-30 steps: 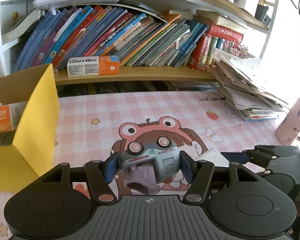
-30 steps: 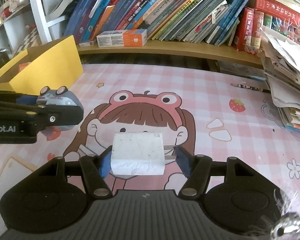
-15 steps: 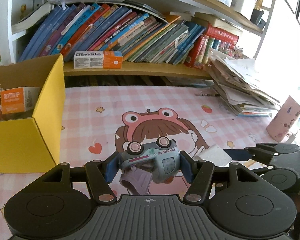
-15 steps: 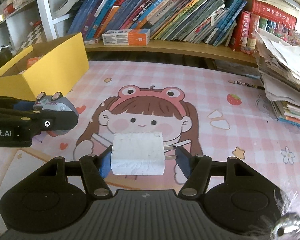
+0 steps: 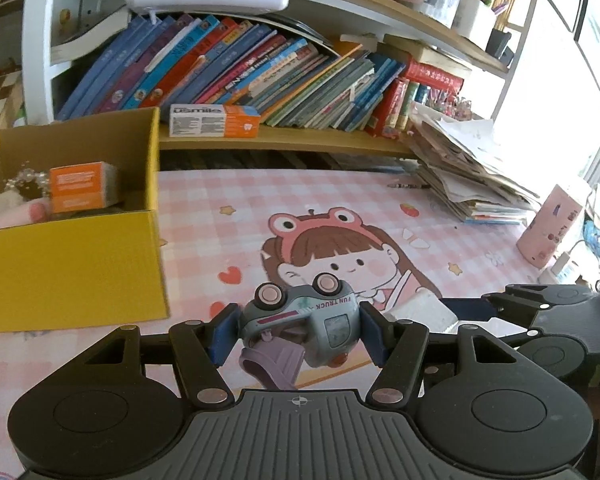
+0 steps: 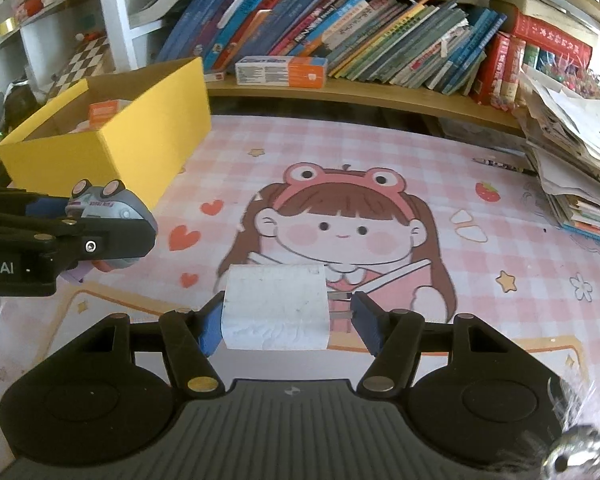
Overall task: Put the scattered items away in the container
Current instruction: 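Carry grey truck with left gripper while right gripper carries charger to yellow box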
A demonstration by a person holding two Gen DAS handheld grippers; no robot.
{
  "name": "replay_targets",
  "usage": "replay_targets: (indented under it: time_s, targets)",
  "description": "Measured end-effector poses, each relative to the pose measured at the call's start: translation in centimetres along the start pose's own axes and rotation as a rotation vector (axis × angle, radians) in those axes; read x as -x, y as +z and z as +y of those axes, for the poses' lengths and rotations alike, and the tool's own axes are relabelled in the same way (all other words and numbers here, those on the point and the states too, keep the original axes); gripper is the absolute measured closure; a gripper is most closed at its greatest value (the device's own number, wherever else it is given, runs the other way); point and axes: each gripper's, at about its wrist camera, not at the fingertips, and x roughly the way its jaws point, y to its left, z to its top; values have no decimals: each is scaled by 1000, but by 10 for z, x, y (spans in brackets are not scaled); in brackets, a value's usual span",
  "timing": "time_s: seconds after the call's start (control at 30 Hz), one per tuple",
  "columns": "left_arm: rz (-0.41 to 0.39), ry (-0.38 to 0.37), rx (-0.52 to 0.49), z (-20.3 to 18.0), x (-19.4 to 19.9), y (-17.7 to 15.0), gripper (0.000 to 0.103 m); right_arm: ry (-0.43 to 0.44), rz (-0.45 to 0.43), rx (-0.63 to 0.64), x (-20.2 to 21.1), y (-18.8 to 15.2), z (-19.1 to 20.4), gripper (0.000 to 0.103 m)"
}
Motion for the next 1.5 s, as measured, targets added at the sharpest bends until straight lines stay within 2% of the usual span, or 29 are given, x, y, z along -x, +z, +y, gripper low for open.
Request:
replay_targets:
  time_s: [0.53,1.13,1.5]
  targets:
    - [-65,-10,13,56,51,-5,41,-7,-34,38,11,15,74,40]
    - [-118,-16,32,112,88,-11,41,7,-66,89,11,30,147,40]
    - [-172,-7,81,144,108,-10,41,20,-83,135,11,45,180,40]
